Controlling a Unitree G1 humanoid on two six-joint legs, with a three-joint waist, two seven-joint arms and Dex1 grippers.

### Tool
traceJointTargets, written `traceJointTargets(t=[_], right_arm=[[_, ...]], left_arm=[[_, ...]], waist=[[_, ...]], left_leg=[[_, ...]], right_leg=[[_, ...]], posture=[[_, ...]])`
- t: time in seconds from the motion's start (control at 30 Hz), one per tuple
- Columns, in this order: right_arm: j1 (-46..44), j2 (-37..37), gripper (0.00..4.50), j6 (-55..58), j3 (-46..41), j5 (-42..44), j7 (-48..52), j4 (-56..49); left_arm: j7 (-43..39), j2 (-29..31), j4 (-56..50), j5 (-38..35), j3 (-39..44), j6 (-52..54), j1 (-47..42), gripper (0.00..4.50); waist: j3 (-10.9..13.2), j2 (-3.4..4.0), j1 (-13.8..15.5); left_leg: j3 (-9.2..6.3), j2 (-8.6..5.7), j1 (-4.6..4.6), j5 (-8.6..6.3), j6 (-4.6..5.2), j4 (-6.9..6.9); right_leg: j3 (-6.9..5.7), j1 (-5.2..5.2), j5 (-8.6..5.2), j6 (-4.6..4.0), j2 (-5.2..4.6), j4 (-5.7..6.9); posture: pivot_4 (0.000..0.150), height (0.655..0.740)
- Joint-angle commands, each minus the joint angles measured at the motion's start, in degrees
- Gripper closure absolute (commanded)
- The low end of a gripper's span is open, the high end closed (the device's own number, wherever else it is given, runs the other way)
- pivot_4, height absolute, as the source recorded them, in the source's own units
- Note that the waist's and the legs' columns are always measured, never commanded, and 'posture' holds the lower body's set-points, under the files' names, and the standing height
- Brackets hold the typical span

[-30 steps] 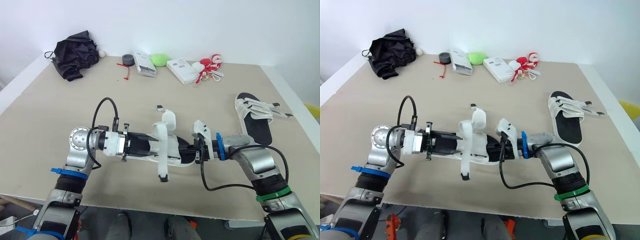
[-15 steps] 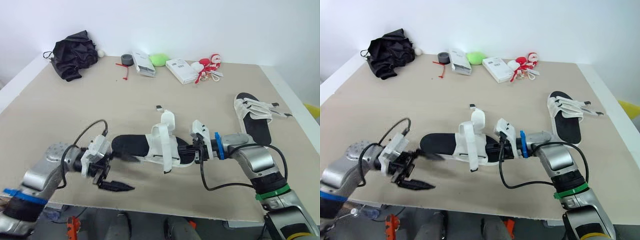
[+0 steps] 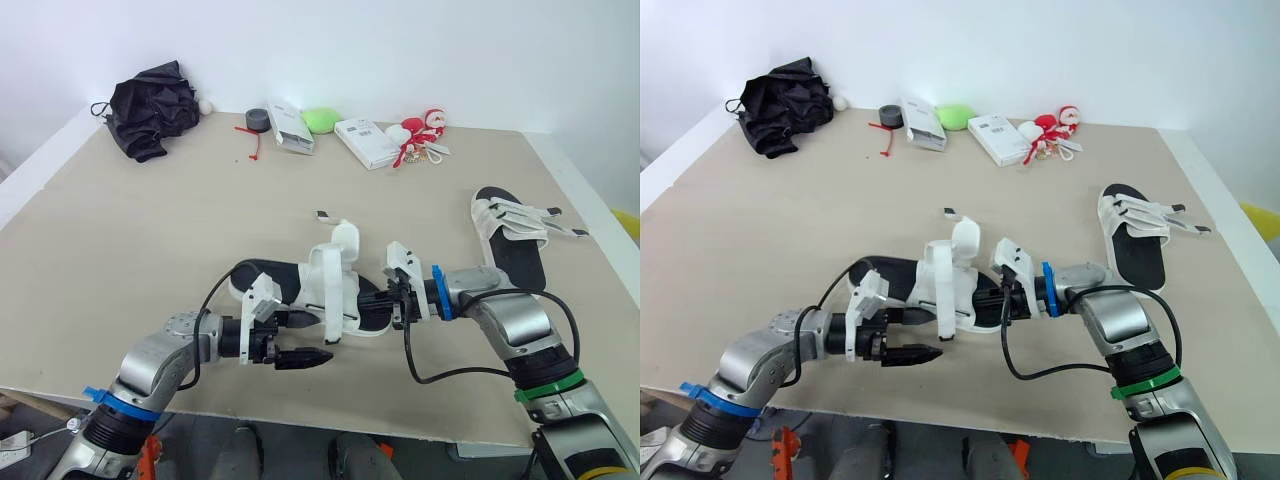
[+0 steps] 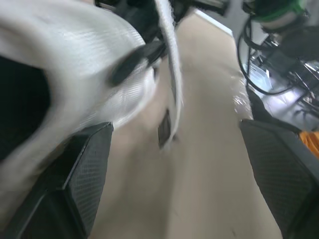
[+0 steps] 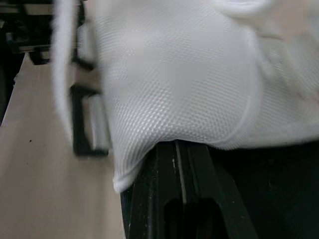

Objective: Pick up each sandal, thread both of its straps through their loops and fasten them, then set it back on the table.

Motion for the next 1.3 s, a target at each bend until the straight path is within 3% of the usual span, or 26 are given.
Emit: traceJointTargets(t=[0.03,0.3,0.37,0.7,0.9,1.03,1.17,1.3], right_arm=[[0.4,-0.8,4.5,-0.2,5.2,-3.2,1.6,3.4],[-1.0,-0.8,4.5,-1.3,5.6,-3.7,2.6,5.5],[-1.1,-0.8,4.5,-1.5,5.6,-3.8,2.6,5.7],[-1.3,-0.4,4.5,-1.5,5.3,-3.7,2.2,5.9],[-1.3,-0.4,4.5,-1.5,5.1,-3.6,2.2,6.1],[-1.3,-0.3,4.5,-1.6,5.1,-3.6,2.2,6.3],[-1.4,-0.1,4.5,-1.6,5.1,-3.6,2.1,6.4],[-1.5,0.2,4.5,-1.6,5.1,-3.6,2.1,6.6]], left_arm=[[-0.1,-1.5,-1.1,-3.0,1.2,2.5,-1.9,0.31],[-2.6,-0.1,-2.0,-5.0,0.7,6.1,-2.0,0.31],[-3.2,0.5,-1.5,-4.3,0.4,5.5,-2.2,0.69],[-3.8,1.6,-0.8,-3.4,-0.9,7.0,-3.7,4.45],[-5.5,3.7,-1.3,-5.9,0.4,11.3,-6.4,4.45],[-5.5,4.0,0.9,-15.0,5.6,22.3,-12.9,4.45],[-4.8,4.5,8.2,-23.4,11.7,34.2,-21.8,4.45],[-6.1,6.3,15.5,-22.7,12.5,37.0,-27.5,4.45]], waist=[[0.0,0.0,0.0],[0.0,0.0,-0.1],[0.0,0.0,-0.1],[0.0,0.0,-0.1],[0.0,-0.01,-0.1],[0.0,-0.06,-0.1],[0.0,-0.06,-0.2],[0.0,-0.06,-0.3]], left_leg=[[0.01,-0.02,0.0,0.0,0.0,0.0],[0.01,-0.02,0.0,0.0,0.0,0.14],[0.01,-0.02,-0.01,0.0,-0.01,0.13],[0.01,-0.02,-0.01,-0.01,-0.01,0.14],[0.01,-0.02,-0.01,-0.01,-0.01,0.14],[-0.01,-0.02,-0.05,0.0,-0.01,0.14],[-0.02,-0.02,-0.04,0.0,-0.01,0.18],[-0.04,-0.01,-0.05,-0.01,-0.01,0.15]], right_leg=[[0.01,0.01,0.01,0.02,-0.01,0.0],[0.03,0.03,0.06,0.04,-0.02,0.0],[0.02,0.03,0.05,0.05,-0.02,0.0],[0.04,0.03,0.06,0.04,-0.01,0.0],[0.04,0.02,0.06,0.04,-0.01,0.0],[0.01,0.0,0.07,0.03,-0.01,0.0],[0.0,0.02,0.08,0.05,0.0,0.0],[-0.02,-0.01,0.08,0.06,0.04,0.0]], posture=[[0.15,0.7322],[0.15,0.7322],[0.15,0.7322],[0.15,0.7322],[0.15,0.7322],[0.15,0.7322],[0.15,0.7322],[0.15,0.7322]])
